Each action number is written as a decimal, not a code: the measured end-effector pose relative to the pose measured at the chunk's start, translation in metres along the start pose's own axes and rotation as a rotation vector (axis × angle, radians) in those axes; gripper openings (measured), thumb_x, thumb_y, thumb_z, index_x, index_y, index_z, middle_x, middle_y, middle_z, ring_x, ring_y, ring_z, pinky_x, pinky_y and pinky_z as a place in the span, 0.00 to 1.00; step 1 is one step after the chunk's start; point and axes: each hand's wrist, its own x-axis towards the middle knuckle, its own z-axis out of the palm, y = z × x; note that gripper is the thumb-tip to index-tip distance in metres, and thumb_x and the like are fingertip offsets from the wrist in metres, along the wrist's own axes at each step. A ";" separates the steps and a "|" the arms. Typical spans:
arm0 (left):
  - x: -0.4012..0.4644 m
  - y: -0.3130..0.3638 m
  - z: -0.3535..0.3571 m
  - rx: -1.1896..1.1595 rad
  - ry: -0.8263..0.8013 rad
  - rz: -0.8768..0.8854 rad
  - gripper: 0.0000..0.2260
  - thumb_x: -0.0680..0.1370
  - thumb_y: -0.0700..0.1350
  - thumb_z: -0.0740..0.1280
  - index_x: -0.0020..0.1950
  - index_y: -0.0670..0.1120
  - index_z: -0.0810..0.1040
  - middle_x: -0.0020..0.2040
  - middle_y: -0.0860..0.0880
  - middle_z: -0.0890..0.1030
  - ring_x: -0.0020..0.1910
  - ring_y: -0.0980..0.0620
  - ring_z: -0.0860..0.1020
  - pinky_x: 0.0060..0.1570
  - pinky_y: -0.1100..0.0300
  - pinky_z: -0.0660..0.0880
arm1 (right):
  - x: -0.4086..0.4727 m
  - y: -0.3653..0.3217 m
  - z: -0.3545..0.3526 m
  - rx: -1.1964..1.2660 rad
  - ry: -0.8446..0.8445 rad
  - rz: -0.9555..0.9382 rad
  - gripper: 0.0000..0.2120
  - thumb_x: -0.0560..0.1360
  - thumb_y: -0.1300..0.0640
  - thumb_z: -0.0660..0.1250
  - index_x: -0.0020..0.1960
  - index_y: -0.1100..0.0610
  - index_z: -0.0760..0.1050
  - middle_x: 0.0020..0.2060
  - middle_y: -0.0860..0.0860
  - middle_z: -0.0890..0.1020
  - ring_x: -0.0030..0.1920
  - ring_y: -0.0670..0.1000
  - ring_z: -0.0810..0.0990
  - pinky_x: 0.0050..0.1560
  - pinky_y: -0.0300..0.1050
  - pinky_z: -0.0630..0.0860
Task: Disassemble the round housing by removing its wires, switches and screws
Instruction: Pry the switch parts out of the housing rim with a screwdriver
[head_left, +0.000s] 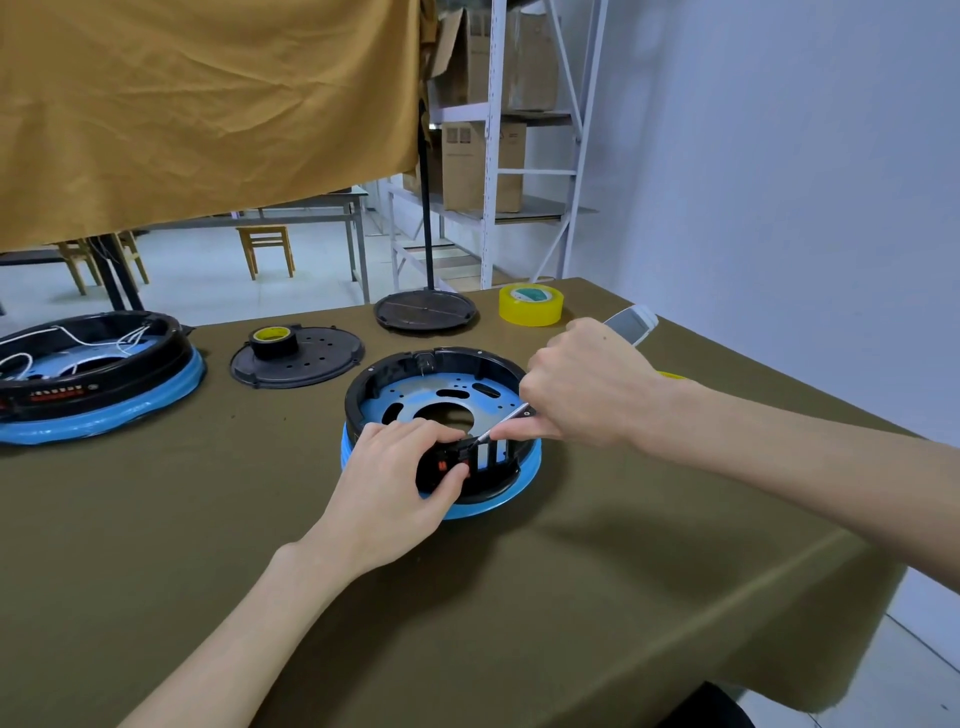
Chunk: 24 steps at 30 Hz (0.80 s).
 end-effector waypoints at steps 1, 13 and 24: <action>0.000 0.000 0.000 -0.001 0.001 -0.001 0.12 0.79 0.53 0.71 0.62 0.55 0.80 0.53 0.62 0.81 0.50 0.64 0.73 0.57 0.69 0.64 | 0.000 0.000 0.000 -0.005 -0.004 -0.007 0.36 0.78 0.28 0.39 0.28 0.55 0.62 0.24 0.49 0.72 0.27 0.54 0.73 0.31 0.43 0.64; -0.001 0.000 0.000 -0.015 0.016 0.003 0.13 0.79 0.53 0.70 0.63 0.55 0.81 0.54 0.62 0.82 0.52 0.63 0.76 0.58 0.69 0.63 | 0.003 -0.005 -0.008 -0.086 -0.097 -0.065 0.36 0.80 0.28 0.45 0.30 0.56 0.64 0.26 0.50 0.71 0.30 0.54 0.75 0.36 0.45 0.73; 0.023 0.017 0.011 -0.165 0.097 -0.016 0.11 0.78 0.58 0.67 0.53 0.57 0.87 0.51 0.64 0.85 0.55 0.63 0.79 0.61 0.53 0.68 | 0.013 -0.005 -0.031 -0.163 -0.031 -0.062 0.22 0.79 0.36 0.65 0.48 0.57 0.69 0.35 0.51 0.77 0.36 0.56 0.73 0.47 0.50 0.62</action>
